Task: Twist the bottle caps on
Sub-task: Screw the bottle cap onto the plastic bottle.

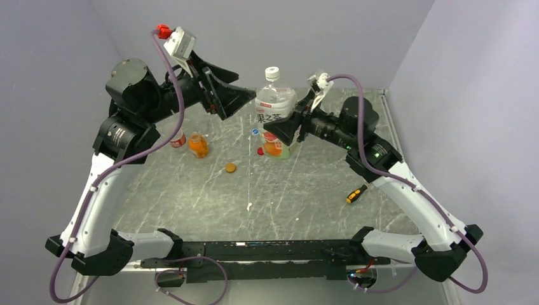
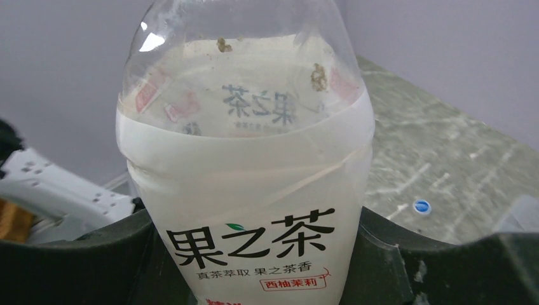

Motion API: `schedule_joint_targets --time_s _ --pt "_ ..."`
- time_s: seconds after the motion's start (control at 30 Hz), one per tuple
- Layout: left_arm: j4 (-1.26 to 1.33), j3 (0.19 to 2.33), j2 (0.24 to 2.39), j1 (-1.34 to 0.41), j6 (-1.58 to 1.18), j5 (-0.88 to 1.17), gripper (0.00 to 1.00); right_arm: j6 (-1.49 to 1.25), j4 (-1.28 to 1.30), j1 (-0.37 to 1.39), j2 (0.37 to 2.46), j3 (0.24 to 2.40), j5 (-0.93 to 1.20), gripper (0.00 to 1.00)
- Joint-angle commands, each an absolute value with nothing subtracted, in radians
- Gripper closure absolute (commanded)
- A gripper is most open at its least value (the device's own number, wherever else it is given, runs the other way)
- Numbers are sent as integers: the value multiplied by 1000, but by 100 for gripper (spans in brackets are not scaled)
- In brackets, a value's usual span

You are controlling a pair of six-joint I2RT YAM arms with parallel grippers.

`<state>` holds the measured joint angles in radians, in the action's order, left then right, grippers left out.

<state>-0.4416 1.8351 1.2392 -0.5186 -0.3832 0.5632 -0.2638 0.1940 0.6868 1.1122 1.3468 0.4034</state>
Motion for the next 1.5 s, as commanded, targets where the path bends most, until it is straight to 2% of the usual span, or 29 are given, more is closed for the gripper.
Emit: schedule_joint_targets --time_s 0.0,0.4,0.7,1.13,1.47 --pt "-488 1885 1265 -523 -370 315 3 -219 200 724 1141 1348 169 80" --pt "-607 2032 1410 -682 -326 -60 3 -165 210 840 1256 1397 3 81" --pt "-654 2071 1469 -753 -326 -273 8 -157 213 857 1274 1407 -56 81" --pt "-647 2075 1506 -774 -342 -284 30 -150 208 861 1267 1398 -66 82" --pt "-639 2060 1505 -776 -352 -235 57 -139 208 859 1247 1389 -42 84"
